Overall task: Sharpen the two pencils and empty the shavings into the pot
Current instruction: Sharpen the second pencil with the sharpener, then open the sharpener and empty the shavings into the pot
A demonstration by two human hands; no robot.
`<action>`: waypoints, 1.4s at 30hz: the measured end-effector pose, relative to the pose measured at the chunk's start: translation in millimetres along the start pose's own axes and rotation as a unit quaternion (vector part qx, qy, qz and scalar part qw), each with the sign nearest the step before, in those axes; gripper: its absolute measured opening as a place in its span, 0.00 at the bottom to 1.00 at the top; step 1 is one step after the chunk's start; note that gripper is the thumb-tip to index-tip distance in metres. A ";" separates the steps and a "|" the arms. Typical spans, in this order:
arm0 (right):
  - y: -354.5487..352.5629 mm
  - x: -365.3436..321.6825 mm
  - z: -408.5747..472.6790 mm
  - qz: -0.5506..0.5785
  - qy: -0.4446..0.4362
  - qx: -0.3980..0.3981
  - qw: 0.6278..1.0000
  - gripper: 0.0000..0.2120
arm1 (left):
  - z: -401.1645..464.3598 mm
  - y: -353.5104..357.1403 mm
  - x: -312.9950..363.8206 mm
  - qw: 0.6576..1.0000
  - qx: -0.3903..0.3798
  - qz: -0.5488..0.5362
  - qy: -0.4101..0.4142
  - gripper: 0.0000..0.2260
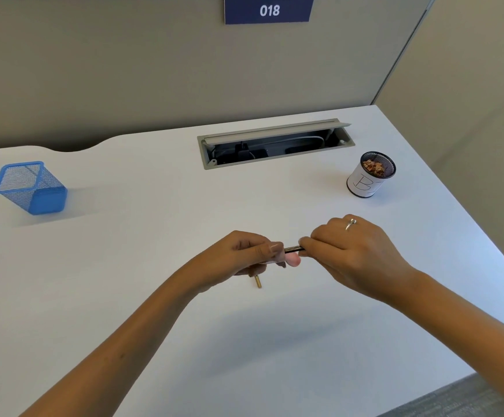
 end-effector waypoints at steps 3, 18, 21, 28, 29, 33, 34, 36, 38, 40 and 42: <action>8.9 -1.2 -3.4 0.052 0.041 -0.037 0.997 0.10 | 2.0 -2.7 -5.6 0.996 0.038 0.081 0.016 0.11; 104.7 -7.4 -40.7 0.446 0.391 -0.324 0.738 0.12 | -8.2 -65.4 -80.1 0.947 0.241 0.197 0.082 0.11; 135.6 -20.4 -34.3 0.427 0.500 -0.279 0.700 0.09 | -2.4 -74.1 -108.6 0.956 0.286 0.058 0.004 0.17; 193.5 -49.4 -7.2 0.296 0.502 -0.294 0.757 0.11 | 11.8 -80.9 -150.0 0.949 0.309 -0.009 -0.056 0.18; 197.2 -51.3 -5.6 0.289 0.503 -0.297 0.759 0.12 | 11.7 -83.4 -152.2 0.945 0.320 -0.028 -0.057 0.18; 208.7 -56.6 -4.6 0.290 0.514 -0.290 0.753 0.12 | 10.2 -88.2 -156.8 0.935 0.340 -0.083 -0.048 0.18; 209.9 -57.7 -5.7 0.293 0.520 -0.288 0.749 0.12 | 10.1 -87.2 -156.9 0.937 0.338 -0.083 -0.045 0.18; 211.4 -59.3 -8.8 0.299 0.529 -0.277 0.744 0.11 | 9.8 -84.3 -155.9 0.940 0.331 -0.079 -0.040 0.18; 207.5 -58.7 -10.1 0.301 0.542 -0.248 0.745 0.11 | 9.0 -81.9 -152.2 0.944 0.321 -0.074 -0.033 0.16; 194.8 -59.2 -7.9 0.315 0.560 -0.197 0.741 0.10 | 7.6 -78.0 -144.9 0.951 0.301 -0.068 -0.022 0.15; 180.5 -64.8 -2.6 0.366 0.568 -0.161 0.719 0.10 | 6.1 -70.2 -135.1 0.960 0.273 -0.061 -0.012 0.15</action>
Point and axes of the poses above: each hand's wrist, its own z-axis towards the middle knuckle, its own y-axis out of the palm, x = y × z, the point moved 5 cm from there along z, towards the middle knuckle, and after that the axes turned 10 degrees about -z, right-handed, at the moved point
